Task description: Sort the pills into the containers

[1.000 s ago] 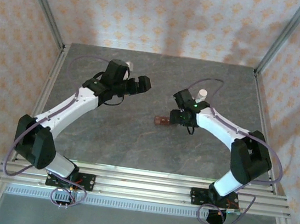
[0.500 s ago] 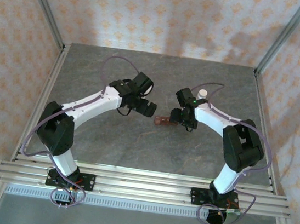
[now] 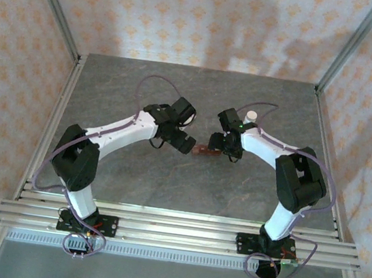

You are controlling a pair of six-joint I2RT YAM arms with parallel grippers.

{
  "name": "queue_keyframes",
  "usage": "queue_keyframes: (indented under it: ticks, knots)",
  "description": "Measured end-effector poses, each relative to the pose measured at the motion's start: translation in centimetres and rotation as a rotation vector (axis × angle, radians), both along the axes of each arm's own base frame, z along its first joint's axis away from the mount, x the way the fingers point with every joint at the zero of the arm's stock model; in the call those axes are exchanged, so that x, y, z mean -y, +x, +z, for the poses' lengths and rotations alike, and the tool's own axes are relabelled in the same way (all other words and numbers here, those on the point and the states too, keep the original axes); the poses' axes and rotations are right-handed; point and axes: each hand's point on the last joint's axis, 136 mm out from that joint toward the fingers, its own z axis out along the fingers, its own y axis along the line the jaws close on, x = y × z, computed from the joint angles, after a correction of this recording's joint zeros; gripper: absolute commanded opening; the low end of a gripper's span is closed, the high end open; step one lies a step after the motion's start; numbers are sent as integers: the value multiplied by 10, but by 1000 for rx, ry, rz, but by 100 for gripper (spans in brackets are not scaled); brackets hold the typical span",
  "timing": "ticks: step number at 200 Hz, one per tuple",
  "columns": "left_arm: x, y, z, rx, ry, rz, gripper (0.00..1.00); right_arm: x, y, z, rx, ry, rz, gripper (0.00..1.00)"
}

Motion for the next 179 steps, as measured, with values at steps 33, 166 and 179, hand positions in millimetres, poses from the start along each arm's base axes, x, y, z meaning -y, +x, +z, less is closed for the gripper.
queue_keyframes:
  ticks: [33,166,179]
  knots:
    - [8,-6,-16,-30,35,-46,100,-2,0,-6,-13,8,-2,81]
    - [27,3,-48,-60,104,-85,100,-5,2,-7,-4,21,-2,80]
    - [27,6,-53,-62,117,-88,100,-5,2,-7,-2,22,-2,80]
